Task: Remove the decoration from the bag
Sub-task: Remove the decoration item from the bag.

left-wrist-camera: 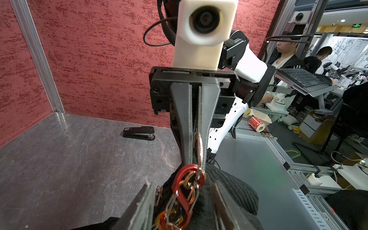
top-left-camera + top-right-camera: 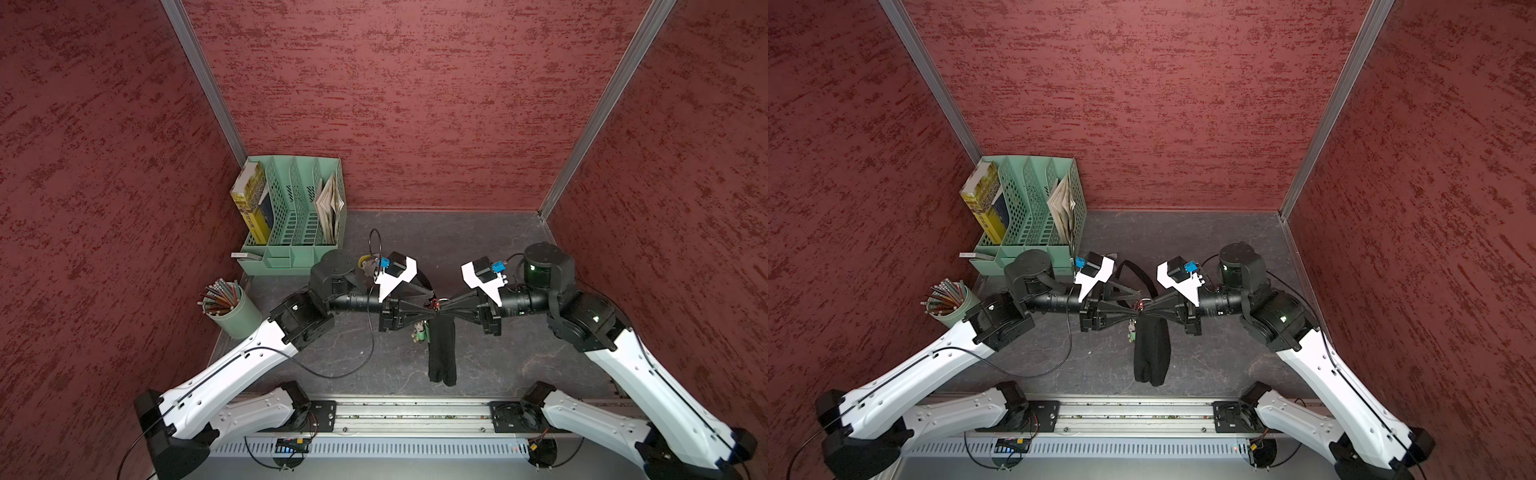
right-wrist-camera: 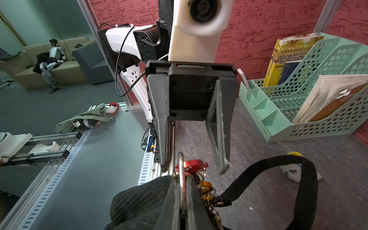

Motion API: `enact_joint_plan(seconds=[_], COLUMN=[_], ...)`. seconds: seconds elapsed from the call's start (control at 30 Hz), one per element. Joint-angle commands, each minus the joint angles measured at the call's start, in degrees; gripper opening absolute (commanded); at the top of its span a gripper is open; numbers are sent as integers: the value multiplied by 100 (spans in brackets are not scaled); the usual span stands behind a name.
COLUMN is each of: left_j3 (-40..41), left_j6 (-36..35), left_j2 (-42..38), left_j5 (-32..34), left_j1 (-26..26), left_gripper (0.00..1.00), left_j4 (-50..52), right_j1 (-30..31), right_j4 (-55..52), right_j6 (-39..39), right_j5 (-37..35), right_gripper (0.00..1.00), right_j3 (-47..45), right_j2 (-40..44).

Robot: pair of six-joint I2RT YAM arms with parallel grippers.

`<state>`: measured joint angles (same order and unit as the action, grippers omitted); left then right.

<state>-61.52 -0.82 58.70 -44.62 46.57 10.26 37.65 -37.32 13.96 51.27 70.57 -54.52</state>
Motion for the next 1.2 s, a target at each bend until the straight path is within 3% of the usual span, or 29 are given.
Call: enact_joint_plan(seconds=[0.0, 0.5, 0.97, 1.17], left_j3=[17, 3, 81, 111], left_j6=[-36, -99, -147, -123], left_j2=[13, 184, 155, 99], left_j5=[-41, 31, -41, -3], left_j1=[-9, -8, -38, -54], left_gripper=[49, 46, 27, 26], left_j4=[7, -22, -17, 47], right_j1=[-4, -3, -7, -4], right_j4=[221, 312, 286, 213], right_j6=[-21, -100, -77, -33], right_j5=[154, 258, 231, 168], right_gripper=[0, 0, 0, 0], right_j3=[72, 88, 91, 73], right_j2=[82, 73, 120, 173])
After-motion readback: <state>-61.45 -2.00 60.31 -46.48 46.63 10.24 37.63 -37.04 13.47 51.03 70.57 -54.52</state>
